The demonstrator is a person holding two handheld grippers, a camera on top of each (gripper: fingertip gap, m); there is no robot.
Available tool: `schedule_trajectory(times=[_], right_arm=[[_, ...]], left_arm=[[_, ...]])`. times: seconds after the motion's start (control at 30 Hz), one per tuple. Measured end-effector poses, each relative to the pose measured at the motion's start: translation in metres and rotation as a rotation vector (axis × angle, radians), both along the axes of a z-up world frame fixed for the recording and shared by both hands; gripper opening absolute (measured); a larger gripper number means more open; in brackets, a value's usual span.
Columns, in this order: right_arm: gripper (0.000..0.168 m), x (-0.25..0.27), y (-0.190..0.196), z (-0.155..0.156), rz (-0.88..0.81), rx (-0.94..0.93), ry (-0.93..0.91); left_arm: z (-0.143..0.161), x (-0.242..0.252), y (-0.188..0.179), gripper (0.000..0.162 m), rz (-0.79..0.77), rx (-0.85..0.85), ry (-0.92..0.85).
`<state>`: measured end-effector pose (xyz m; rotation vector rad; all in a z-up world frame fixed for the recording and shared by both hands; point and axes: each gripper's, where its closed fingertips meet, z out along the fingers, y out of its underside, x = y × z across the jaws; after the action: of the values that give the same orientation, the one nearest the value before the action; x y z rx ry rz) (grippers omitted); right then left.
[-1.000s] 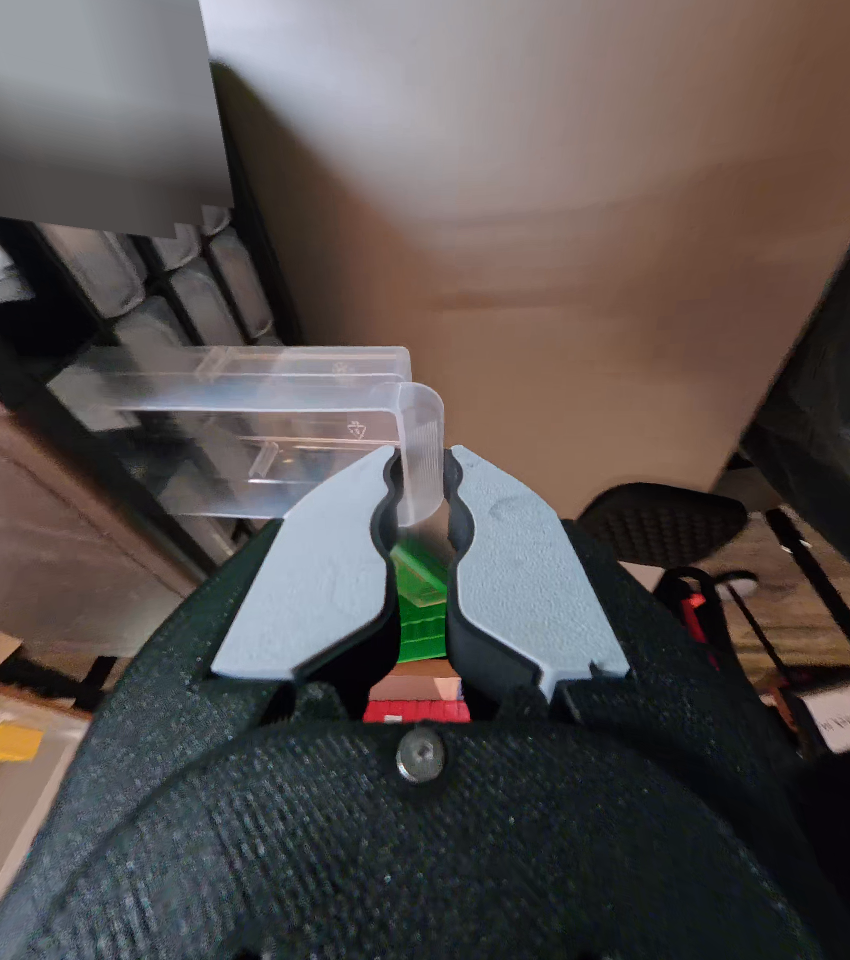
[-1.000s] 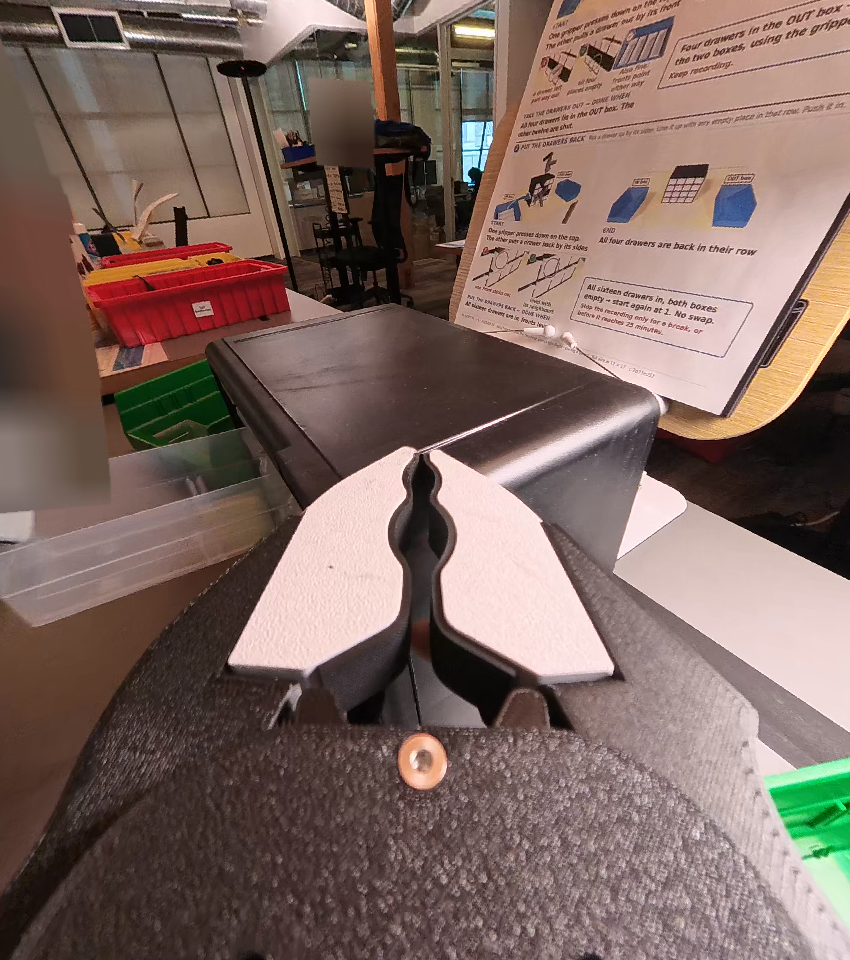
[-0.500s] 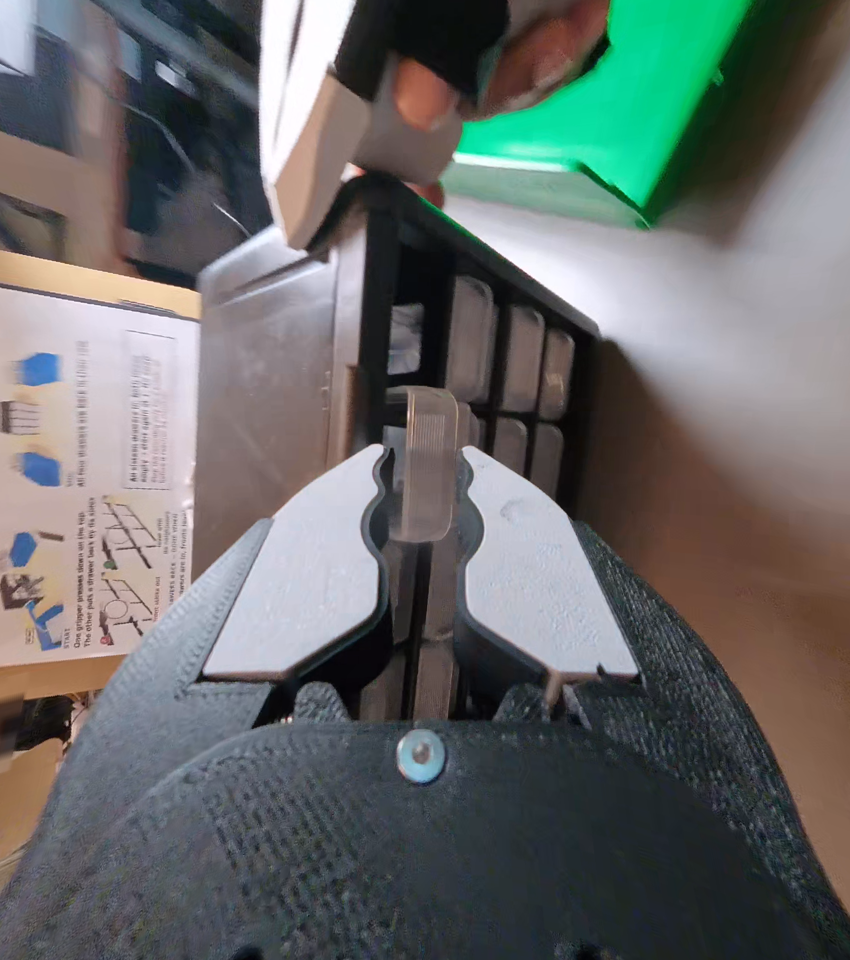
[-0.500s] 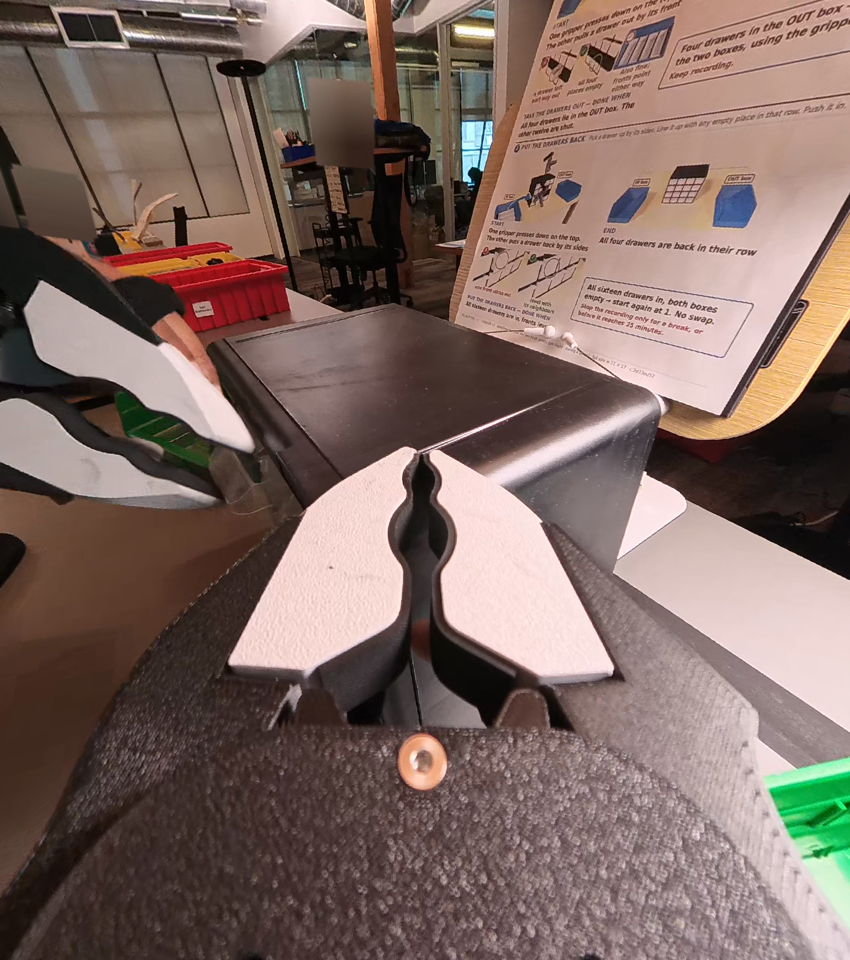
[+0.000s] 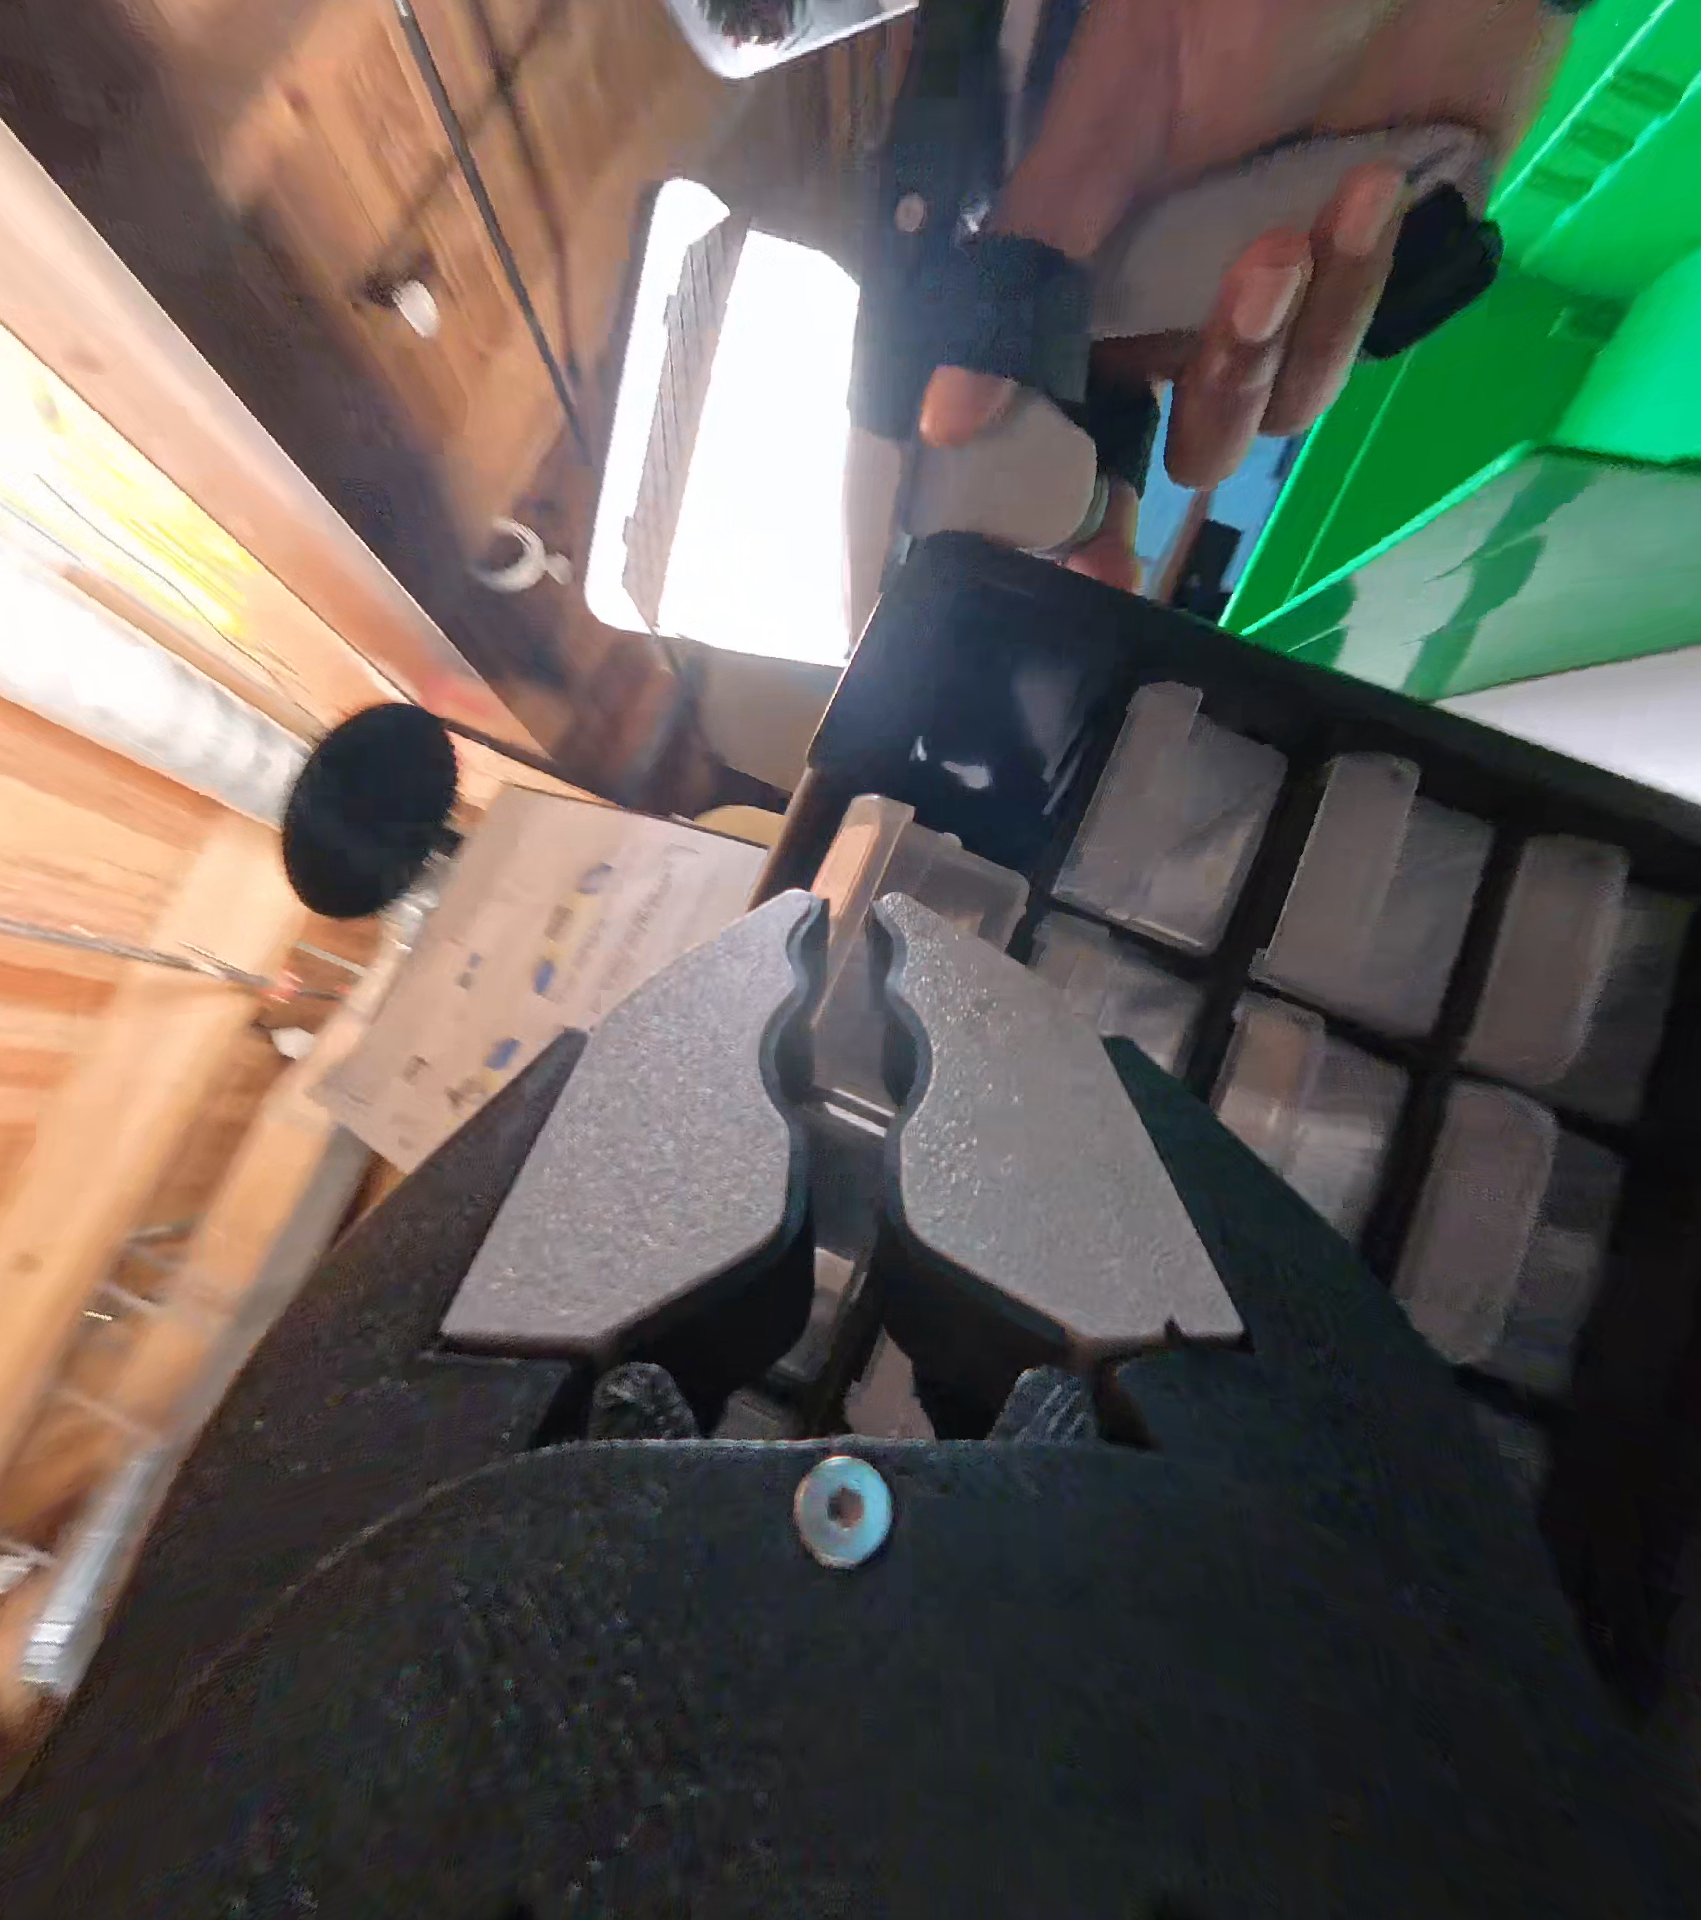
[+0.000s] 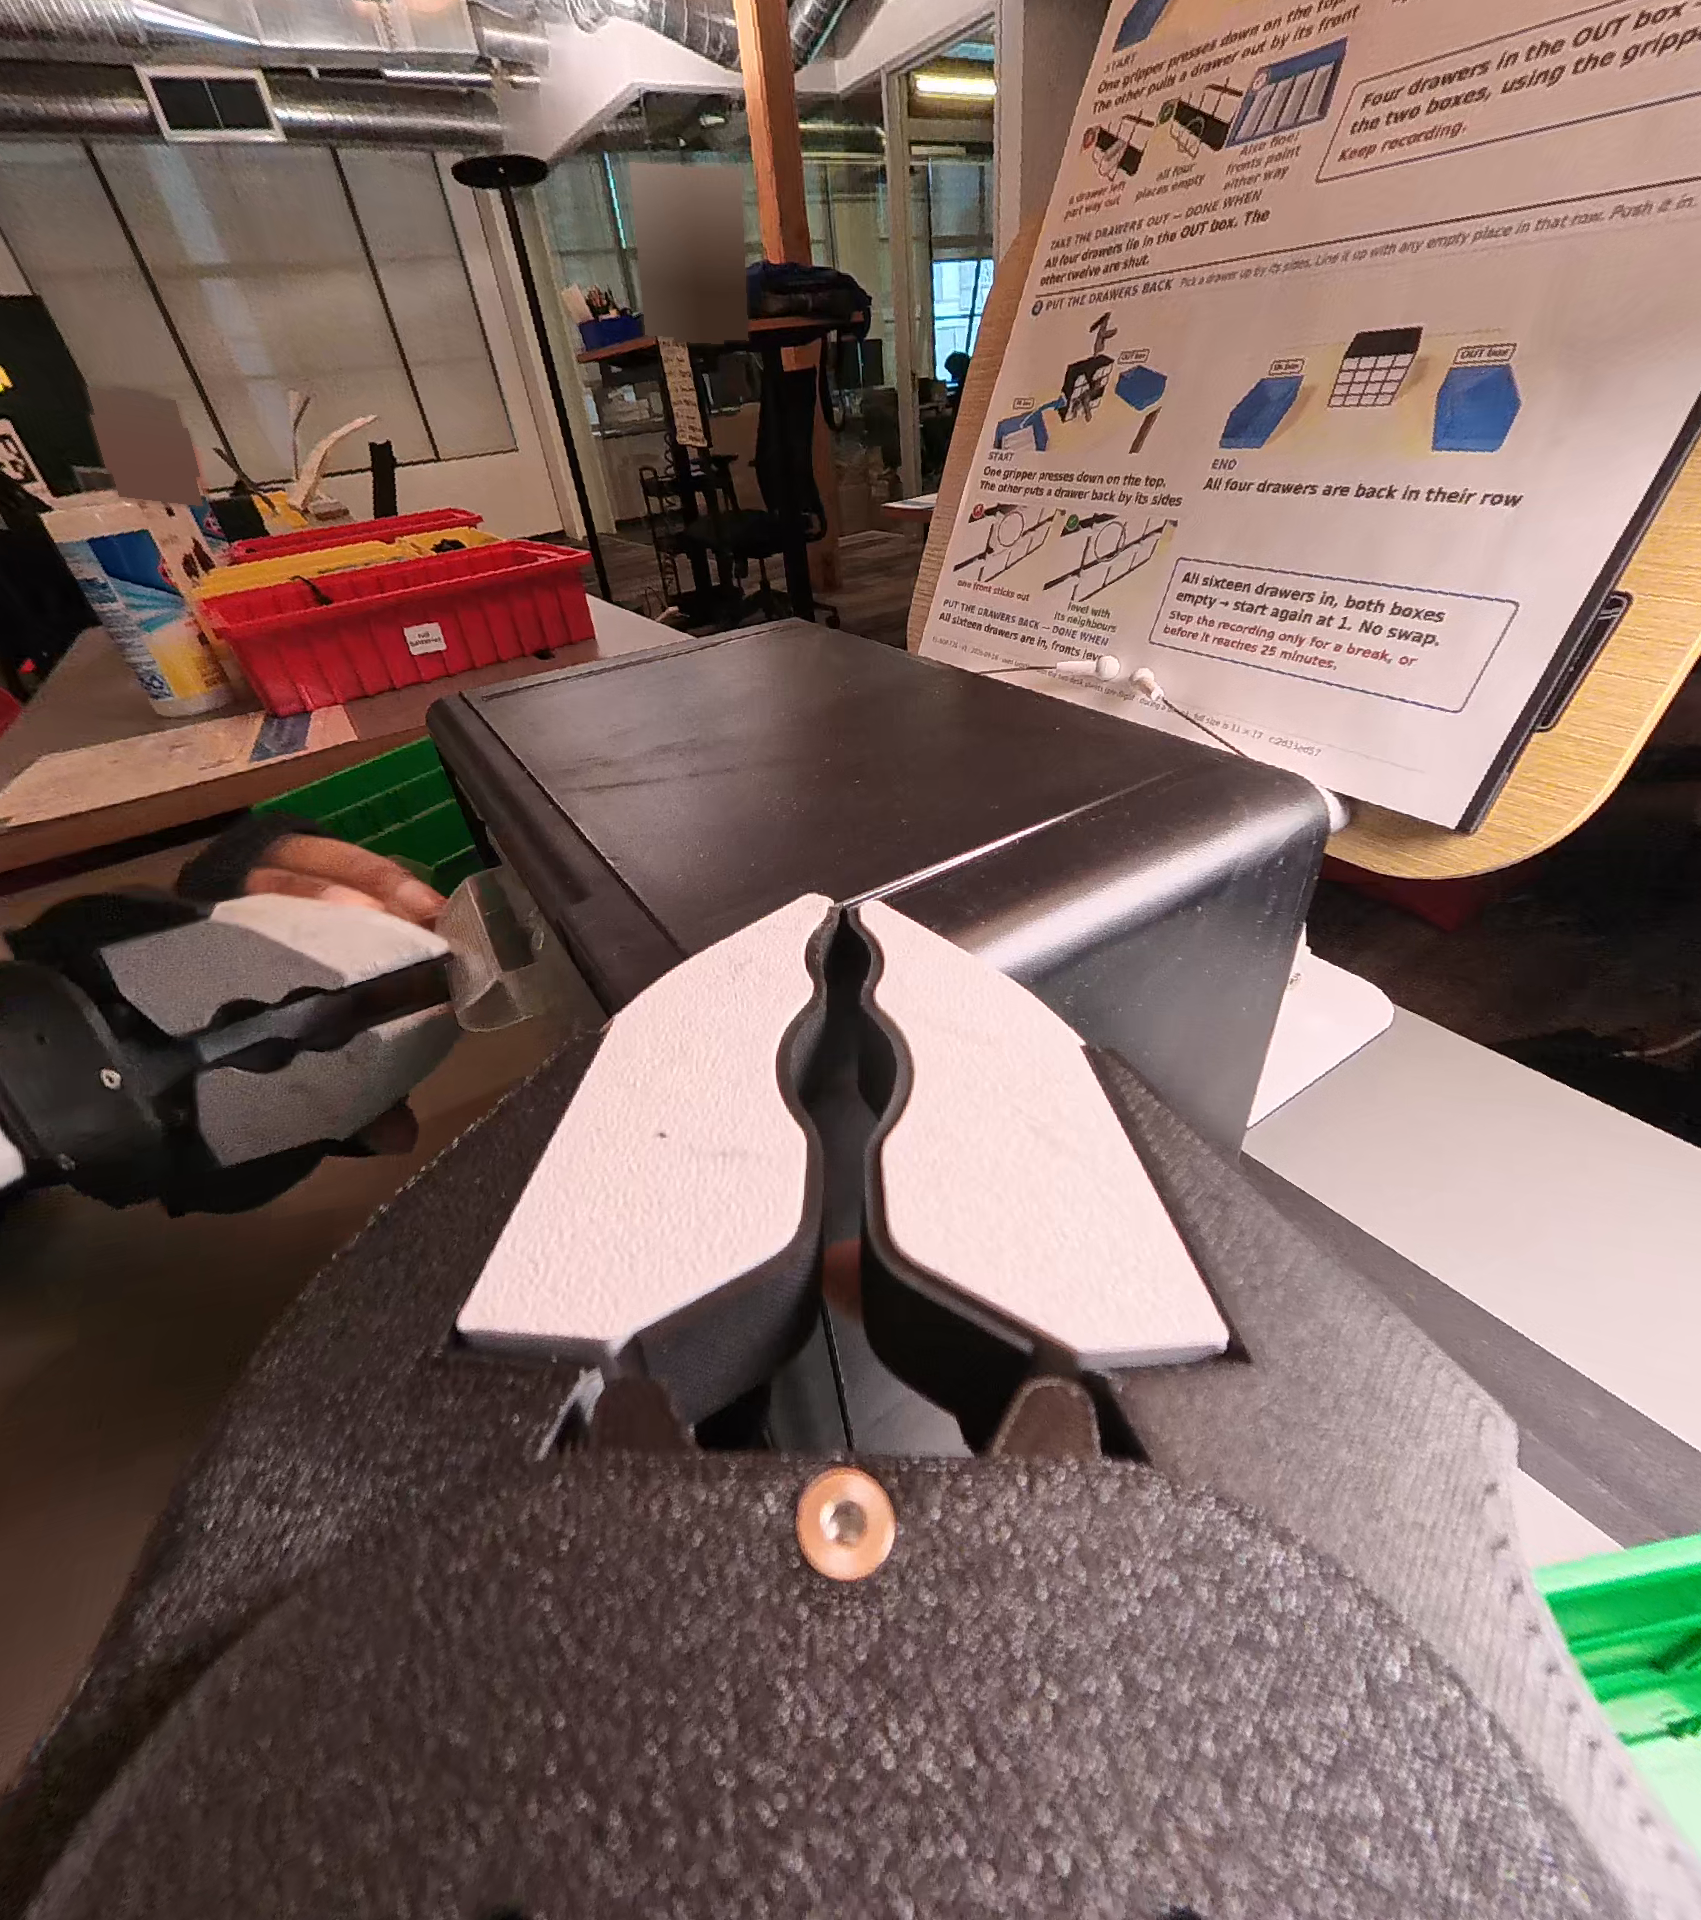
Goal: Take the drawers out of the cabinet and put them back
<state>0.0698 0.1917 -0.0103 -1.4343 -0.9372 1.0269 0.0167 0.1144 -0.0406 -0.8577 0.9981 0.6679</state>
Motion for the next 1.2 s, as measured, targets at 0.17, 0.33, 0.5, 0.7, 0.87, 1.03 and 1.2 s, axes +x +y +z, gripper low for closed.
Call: schedule_trajectory(times=[0.17,0.33,0.5,0.7,0.87,1.03,1.2], right_arm=[[0.000,0.000,0.000,0.000,0.007,-0.005,0.007],[0.000,0.000,0.001,0.000,0.004,-0.008,0.010],[0.000,0.000,0.001,0.000,0.001,-0.006,0.008],[0.000,0.000,0.001,0.000,-0.002,-0.001,0.000],[0.000,0.000,0.000,0.000,-0.001,-0.002,0.001],[0.000,0.000,0.001,0.000,0.003,-0.008,0.010],[0.000,0.000,0.000,0.000,0.004,-0.011,0.013]], left_arm=[[-0.004,0.002,0.008,0.004,0.080,0.079,0.115],[-0.002,-0.005,0.028,0.006,0.204,-0.020,0.122],[-0.004,-0.005,0.030,0.010,0.277,-0.090,0.168],[-0.005,-0.004,-0.003,0.013,0.152,-0.285,0.070],[0.005,-0.060,-0.047,0.016,0.002,-0.553,-0.186],[0.016,-0.201,-0.061,0.015,0.154,-0.679,-0.190],[-0.046,-0.336,-0.087,0.016,0.359,-1.076,0.090]])
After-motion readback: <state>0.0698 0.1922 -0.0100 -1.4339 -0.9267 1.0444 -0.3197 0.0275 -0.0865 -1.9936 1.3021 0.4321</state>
